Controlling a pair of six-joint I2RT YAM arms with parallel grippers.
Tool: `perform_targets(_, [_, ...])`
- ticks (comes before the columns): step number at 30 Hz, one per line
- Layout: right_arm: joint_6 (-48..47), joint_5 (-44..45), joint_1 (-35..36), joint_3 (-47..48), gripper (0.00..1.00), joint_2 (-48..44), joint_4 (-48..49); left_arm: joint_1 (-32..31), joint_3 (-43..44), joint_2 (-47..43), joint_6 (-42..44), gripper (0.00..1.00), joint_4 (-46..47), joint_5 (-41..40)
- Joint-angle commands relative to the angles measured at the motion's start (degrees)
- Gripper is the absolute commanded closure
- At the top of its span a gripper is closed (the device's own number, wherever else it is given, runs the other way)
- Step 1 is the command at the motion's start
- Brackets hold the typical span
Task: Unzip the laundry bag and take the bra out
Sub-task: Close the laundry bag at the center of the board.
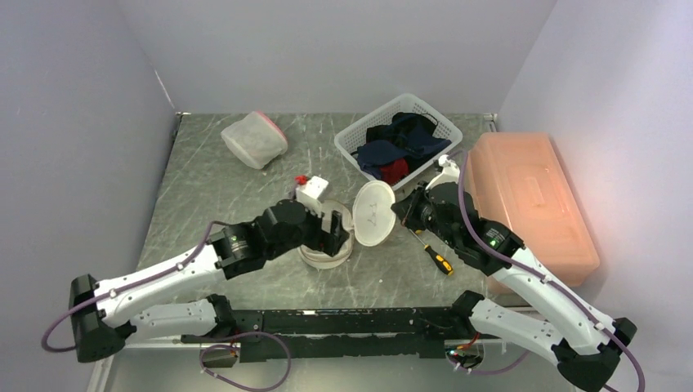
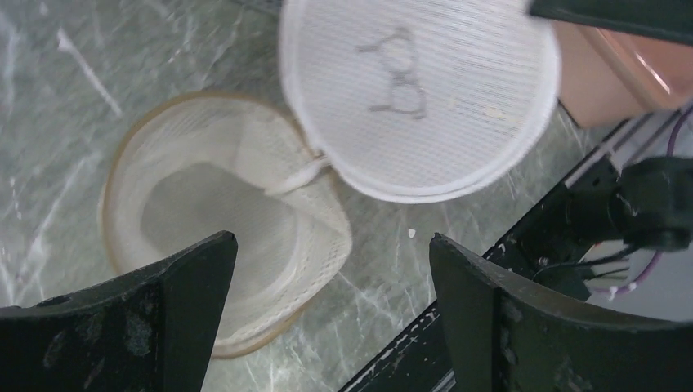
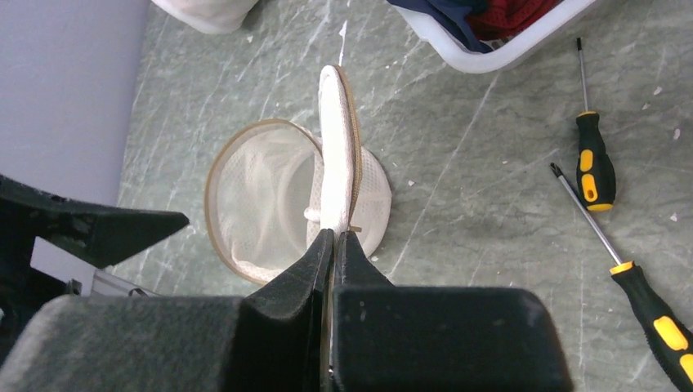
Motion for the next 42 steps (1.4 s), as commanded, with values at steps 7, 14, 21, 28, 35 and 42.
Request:
perform_targets(7, [4.47,1.21,0.23,3.98,1.0,0.9,-1.23,-15.51,17.19,18.1,15.28,0.06,-1.82,-20.65])
perform_targets(14, [5.63,1.15,0.15,3.82,1.0,0.36,-1.2,-20.51,25.72,29.84,21.28,0.06,-3.65,-27.66])
perform_targets(21, [6.26,0.65,0.15,3.33,1.0,0.08,-1.01,-21.72,30.72,36.85,23.64,0.16,-4.47,-32.96])
perform_targets(28, [6.4,0.05,0.2,2.93,1.0,-0.44,-0.49,-21.67,29.41,37.87,20.78,0.4,-2.9,-39.19])
perform_targets(35, [7.32,-1.32,0.21,2.15,1.0,-0.78,0.41,-21.67,27.13,36.98,18.73,0.68,-0.2,-40.59])
perform_targets(42, [7.75,-1.49,0.13,2.09,1.0,-1.62,0.42,-21.84,23.47,34.74,17.38,0.97,3.69,-40.11])
